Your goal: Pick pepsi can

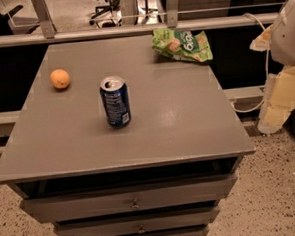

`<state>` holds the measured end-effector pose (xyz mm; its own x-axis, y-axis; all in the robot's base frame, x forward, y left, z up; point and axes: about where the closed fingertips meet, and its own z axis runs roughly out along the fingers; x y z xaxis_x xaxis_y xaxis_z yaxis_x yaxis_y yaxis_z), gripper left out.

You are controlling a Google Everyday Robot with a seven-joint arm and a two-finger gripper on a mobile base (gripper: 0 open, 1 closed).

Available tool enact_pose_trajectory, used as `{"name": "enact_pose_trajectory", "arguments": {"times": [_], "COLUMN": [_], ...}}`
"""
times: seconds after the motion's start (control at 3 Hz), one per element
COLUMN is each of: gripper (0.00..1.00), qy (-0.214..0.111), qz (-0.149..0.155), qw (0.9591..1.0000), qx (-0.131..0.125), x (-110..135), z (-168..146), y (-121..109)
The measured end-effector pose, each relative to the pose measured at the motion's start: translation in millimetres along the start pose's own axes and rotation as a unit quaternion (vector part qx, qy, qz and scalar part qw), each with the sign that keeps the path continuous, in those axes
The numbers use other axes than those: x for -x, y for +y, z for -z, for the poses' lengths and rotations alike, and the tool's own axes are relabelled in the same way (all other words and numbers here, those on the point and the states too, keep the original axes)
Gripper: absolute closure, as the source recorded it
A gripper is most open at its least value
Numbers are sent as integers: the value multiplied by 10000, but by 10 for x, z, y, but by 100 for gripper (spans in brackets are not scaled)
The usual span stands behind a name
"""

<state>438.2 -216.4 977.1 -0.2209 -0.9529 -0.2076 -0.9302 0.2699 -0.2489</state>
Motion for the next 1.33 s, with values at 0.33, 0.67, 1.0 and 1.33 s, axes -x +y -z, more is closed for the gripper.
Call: {"name": "enact_pose_trajectory", "arguments": {"times": [0.33,0.67,1.0,1.33], "gripper": [0,0,0,0], "qy": [-14,-543,-1403,-2344], "qz": [-7,-289,-683,-920], "qw": [10000,9980,9877,9677], "qx": [1,128,22,-62], "x": [3,74,191,357], "z": [1,-36,-64,-190], "y": [0,21,-45,-104]}}
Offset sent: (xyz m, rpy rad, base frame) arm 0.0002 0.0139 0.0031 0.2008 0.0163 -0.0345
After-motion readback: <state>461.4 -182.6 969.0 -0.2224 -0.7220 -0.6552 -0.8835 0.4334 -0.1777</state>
